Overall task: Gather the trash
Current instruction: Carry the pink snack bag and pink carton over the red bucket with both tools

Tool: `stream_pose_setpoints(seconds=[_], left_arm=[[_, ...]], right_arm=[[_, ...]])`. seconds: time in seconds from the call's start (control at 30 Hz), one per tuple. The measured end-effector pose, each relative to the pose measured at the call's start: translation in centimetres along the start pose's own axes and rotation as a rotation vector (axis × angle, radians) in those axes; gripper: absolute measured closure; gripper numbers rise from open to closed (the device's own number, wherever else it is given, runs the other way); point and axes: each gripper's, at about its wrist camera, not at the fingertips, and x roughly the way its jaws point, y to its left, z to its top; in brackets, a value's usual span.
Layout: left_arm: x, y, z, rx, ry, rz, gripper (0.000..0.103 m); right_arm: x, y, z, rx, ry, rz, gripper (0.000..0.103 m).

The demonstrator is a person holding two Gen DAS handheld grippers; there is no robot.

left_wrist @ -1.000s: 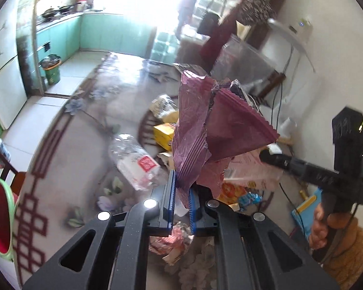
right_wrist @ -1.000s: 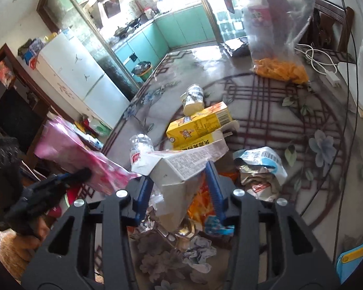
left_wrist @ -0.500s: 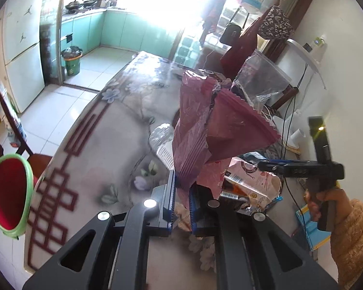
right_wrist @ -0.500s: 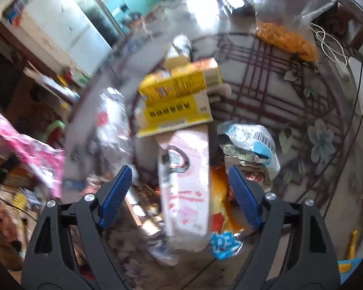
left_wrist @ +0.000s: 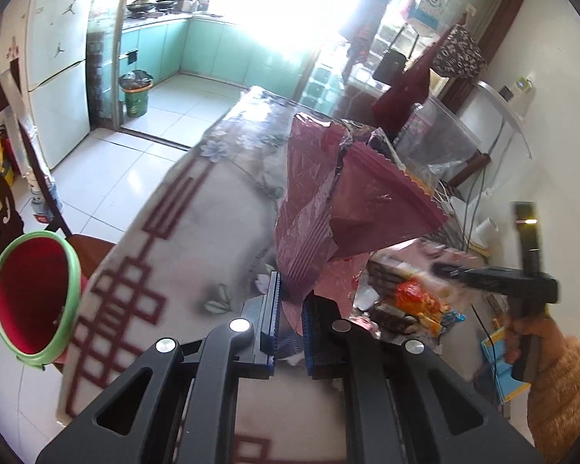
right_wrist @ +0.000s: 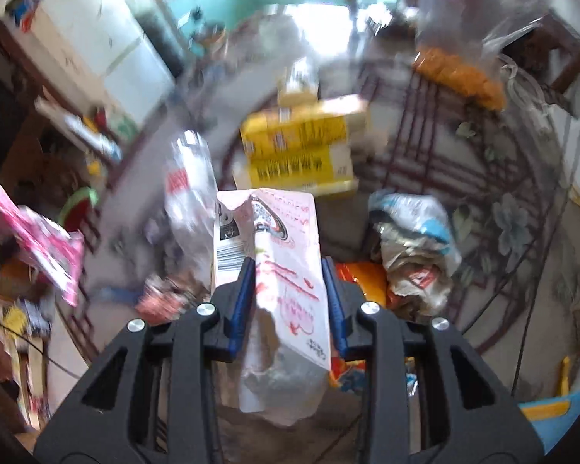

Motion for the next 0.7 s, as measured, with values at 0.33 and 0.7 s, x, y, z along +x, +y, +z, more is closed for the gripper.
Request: stream_pose_setpoints(seconds=[0.33, 0.7], left_arm=[[-1.4, 4.7, 2.4, 0.039, -0.014, 0.007, 0.095], [-3.8, 11.2, 4.0, 0.037, -0.032, 0.015, 0.095]], right_arm=[[-6.6, 5.9, 0.9, 0.096, -0.227, 0.038, 0.069], [-5.0, 17.7, 1.8, 0.067, -0.257, 0.157, 0.069]])
